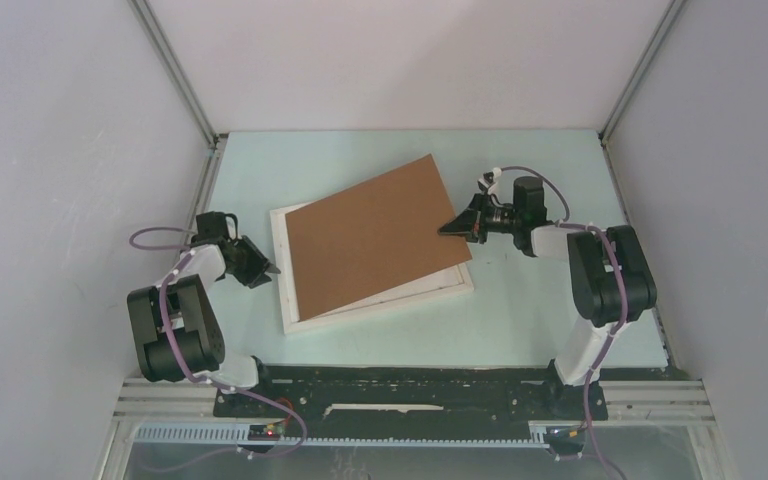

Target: Put the photo into the frame

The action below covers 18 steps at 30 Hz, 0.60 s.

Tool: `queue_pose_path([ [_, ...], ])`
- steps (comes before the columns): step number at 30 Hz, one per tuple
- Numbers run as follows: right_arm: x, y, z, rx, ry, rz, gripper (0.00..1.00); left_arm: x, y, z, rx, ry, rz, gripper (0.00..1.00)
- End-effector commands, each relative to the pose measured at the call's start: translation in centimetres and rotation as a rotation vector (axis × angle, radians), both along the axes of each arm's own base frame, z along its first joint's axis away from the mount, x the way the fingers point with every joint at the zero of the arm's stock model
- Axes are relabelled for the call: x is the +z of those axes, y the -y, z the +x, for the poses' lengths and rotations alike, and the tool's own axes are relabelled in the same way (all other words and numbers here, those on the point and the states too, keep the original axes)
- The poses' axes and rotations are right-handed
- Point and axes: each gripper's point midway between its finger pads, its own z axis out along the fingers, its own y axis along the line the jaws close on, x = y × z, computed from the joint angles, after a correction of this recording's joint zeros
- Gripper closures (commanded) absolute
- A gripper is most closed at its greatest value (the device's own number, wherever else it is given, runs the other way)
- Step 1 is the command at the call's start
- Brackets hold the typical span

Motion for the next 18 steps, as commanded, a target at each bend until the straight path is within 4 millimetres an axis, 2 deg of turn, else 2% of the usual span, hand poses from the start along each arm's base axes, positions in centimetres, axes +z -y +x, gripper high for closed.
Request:
queue_pose_path([
  [1, 3.4, -0.6, 1.7, -0.004, 0.166, 0.028, 1.00, -0.8, -0.1, -0.6, -0.042, -0.030, 0.040, 0.78],
  [7, 2.9, -0.1, 2.3, -0.018, 0.171, 0.002, 1.00, -0.8, -0.2, -0.7, -0.045, -0.032, 0.046, 0.79],
  [18, 0.7, -3.1, 0.0, 0.041, 0.156, -0.081, 1.00, -0.9, 1.1, -0.6, -0.078, -0.025, 0.011, 0.85],
])
